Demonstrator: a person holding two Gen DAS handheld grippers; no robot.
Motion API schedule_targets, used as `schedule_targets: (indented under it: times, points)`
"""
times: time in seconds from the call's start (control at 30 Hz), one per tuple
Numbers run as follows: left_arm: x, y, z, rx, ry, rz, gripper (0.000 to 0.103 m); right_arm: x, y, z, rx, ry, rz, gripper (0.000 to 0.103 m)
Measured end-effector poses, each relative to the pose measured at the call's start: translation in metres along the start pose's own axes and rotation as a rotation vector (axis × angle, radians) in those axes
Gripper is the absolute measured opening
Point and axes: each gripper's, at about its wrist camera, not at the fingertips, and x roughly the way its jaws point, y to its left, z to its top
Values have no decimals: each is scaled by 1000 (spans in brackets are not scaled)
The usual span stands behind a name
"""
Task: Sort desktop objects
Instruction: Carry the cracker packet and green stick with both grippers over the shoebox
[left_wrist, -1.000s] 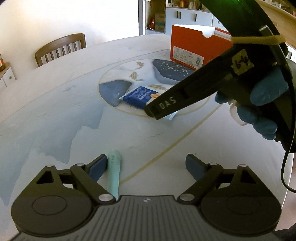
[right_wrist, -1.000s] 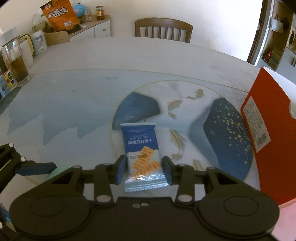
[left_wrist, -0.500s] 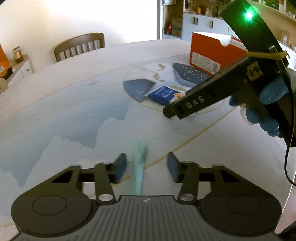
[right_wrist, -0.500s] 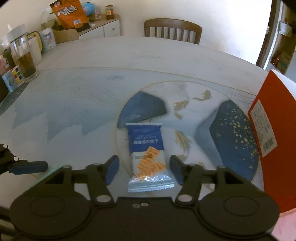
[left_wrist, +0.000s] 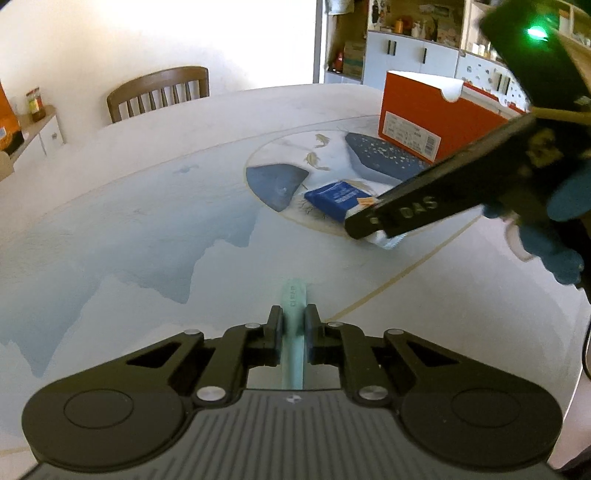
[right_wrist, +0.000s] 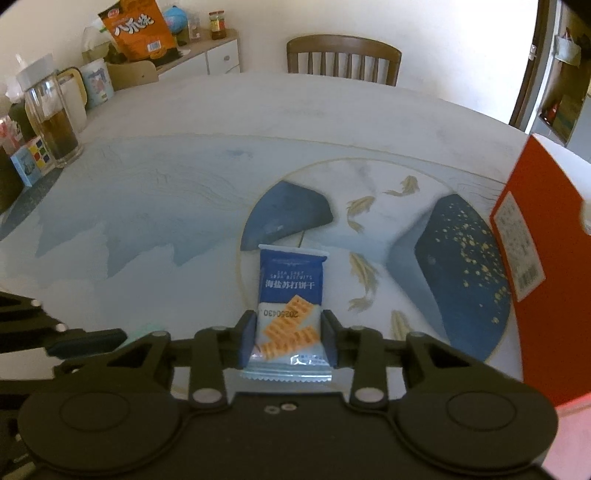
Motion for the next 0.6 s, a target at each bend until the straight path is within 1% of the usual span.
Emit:
schedule_targets:
  times: [0.27, 0.33, 0.6]
  points:
    - [-10, -10, 20, -28, -14, -31, 10, -38, -14, -4, 36, -25, 6, 36]
    - [-16, -16, 29, -34, -27, -39, 10, -50, -19, -4, 43, -35, 2, 36]
    - [-34, -46, 72, 2, -93, -69, 10, -95, -49, -3, 76, -80, -8, 36]
